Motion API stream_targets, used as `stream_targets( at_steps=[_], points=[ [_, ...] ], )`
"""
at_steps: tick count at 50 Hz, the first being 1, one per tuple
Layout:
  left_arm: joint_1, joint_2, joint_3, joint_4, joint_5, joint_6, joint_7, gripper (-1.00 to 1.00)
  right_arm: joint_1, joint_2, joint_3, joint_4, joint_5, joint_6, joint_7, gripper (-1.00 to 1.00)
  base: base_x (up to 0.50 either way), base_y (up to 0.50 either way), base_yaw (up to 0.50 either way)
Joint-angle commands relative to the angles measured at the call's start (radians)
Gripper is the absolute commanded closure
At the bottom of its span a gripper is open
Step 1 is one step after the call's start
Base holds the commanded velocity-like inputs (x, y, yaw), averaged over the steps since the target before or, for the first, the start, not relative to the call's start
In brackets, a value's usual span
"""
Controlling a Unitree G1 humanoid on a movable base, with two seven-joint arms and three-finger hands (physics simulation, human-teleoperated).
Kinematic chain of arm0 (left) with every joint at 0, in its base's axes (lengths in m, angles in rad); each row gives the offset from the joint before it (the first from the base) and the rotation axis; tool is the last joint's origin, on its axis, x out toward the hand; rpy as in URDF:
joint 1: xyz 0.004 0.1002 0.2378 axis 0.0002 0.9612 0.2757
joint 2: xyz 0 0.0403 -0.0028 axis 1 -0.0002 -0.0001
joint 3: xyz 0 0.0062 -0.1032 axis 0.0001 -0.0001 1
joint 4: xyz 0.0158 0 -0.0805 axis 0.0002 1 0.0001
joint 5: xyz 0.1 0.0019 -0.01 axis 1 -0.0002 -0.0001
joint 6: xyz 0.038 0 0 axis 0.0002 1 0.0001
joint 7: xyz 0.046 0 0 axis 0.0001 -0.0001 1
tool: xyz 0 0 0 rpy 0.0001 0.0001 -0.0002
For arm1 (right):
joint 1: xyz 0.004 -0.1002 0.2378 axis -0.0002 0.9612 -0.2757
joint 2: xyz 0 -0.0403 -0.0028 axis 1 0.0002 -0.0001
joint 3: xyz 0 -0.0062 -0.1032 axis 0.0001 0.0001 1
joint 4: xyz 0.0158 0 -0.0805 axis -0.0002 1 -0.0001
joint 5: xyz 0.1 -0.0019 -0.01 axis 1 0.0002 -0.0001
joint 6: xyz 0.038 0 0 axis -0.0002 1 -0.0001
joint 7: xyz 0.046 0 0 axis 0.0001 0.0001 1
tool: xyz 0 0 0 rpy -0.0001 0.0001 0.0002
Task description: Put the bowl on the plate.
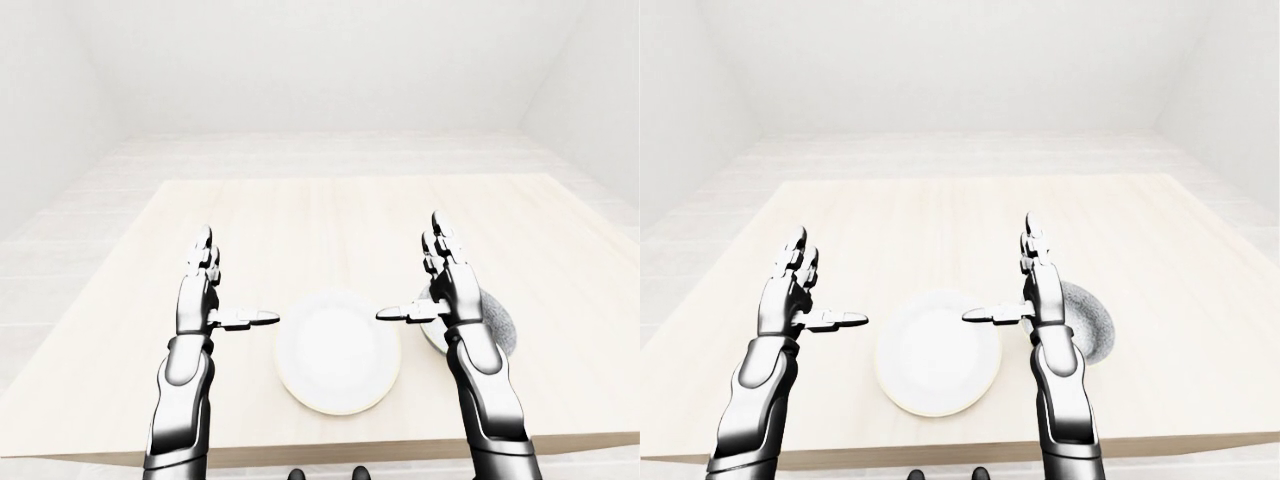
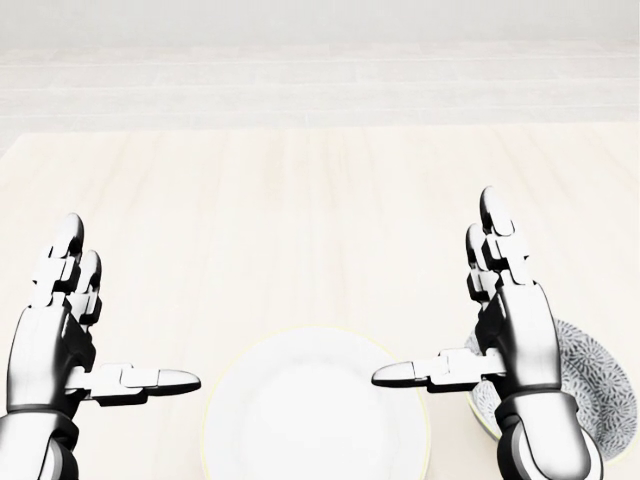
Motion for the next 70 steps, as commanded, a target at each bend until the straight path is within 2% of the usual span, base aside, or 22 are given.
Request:
stream_targets(
  at_steps=[1, 9, 15, 17, 23, 33, 38, 47, 52, 59, 70],
  points=[
    [0.005, 0.003, 0.004, -0.003, 0.001, 0.0, -0.004, -1.0, 0.013, -0.002, 0.0, -0.029, -0.01, 0.0, -0.003, -1.0, 0.0, 0.0, 0.0],
    [0.005, 0.003, 0.006, -0.009, 0.001, 0.0, -0.008, -1.0, 0.039, -0.026, -0.023, -0.119, -0.052, 0.0, -0.006, -1.0, 0.0, 0.0, 0.0],
    [0.008, 0.007, 0.013, 0.001, 0.002, 0.0, -0.013, -1.0, 0.087, -0.074, -0.04, -0.229, -0.135, 0.0, 0.051, -1.0, 0.0, 0.0, 0.0],
    [0.007, 0.008, 0.015, 0.005, 0.002, 0.0, -0.013, -1.0, 0.094, -0.067, -0.056, -0.243, -0.159, 0.0, 0.056, -1.0, 0.0, 0.0, 0.0],
    [0.011, 0.008, 0.013, 0.028, 0.005, 0.0, -0.02, -1.0, 0.124, -0.075, -0.119, -0.321, -0.199, 0.0, 0.125, -1.0, 0.0, 0.0, 0.0],
    [0.011, 0.014, 0.022, 0.026, -0.001, 0.0, -0.029, -1.0, 0.154, -0.116, -0.165, -0.386, -0.349, 0.0, 0.232, -1.0, 0.0, 0.0, 0.0],
    [0.022, 0.017, 0.031, 0.024, 0.0, 0.0, -0.035, -1.0, 0.147, -0.111, -0.214, -0.428, -0.41, 0.0, 0.294, -1.0, 0.0, 0.0, 0.0],
    [0.034, 0.013, 0.036, 0.023, 0.003, 0.0, -0.037, -1.0, 0.137, -0.097, -0.246, -0.445, -0.484, 0.0, 0.356, -1.0, 0.0, 0.0, 0.0],
    [0.036, 0.013, 0.036, 0.019, 0.004, 0.0, -0.039, -1.0, 0.12, -0.101, -0.265, -0.429, -0.51, 0.0, 0.358, -1.0, 0.0, 0.0, 0.0],
    [0.04, 0.014, 0.041, 0.016, 0.005, 0.0, -0.044, -1.0, 0.128, -0.147, -0.237, -0.352, -0.638, 0.0, 0.384, -1.0, 0.0, 0.0, 0.0],
    [0.05, 0.013, 0.046, 0.016, 0.007, 0.0, -0.048, -1.0, 0.15, -0.159, -0.225, -0.239, -0.804, 0.0, 0.418, -1.0, 0.0, 0.0, 0.0]
  ],
)
